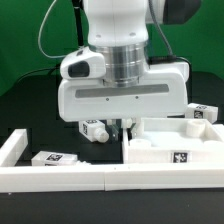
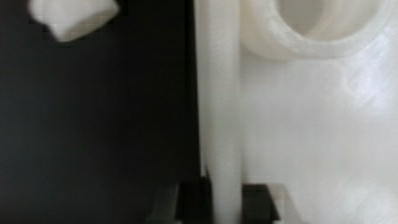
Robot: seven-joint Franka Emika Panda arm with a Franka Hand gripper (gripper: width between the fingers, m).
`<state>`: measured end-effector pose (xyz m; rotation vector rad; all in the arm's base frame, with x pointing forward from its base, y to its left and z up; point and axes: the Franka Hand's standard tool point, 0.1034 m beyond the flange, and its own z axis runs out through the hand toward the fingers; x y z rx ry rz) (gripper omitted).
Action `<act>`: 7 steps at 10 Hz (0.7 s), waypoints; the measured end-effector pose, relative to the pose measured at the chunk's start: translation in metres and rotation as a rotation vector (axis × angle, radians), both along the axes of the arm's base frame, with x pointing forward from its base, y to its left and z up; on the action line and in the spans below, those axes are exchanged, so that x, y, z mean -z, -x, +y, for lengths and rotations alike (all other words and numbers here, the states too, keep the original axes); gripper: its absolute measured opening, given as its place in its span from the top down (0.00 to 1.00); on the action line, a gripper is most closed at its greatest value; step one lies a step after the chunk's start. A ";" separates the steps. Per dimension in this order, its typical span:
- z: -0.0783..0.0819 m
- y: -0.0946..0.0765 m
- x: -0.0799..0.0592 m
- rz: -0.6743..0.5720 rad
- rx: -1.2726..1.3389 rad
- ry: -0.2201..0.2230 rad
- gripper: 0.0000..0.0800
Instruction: Assemble one leg
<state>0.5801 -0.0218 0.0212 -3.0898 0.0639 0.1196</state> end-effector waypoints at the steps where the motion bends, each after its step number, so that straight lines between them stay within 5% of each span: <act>1: 0.001 0.000 0.005 -0.004 -0.002 0.002 0.94; 7: -0.001 0.001 0.010 0.007 0.033 0.028 0.92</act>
Offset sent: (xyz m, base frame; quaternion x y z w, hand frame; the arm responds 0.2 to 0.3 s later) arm 0.0125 0.0387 -0.0079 0.0229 -0.0090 0.0655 0.9976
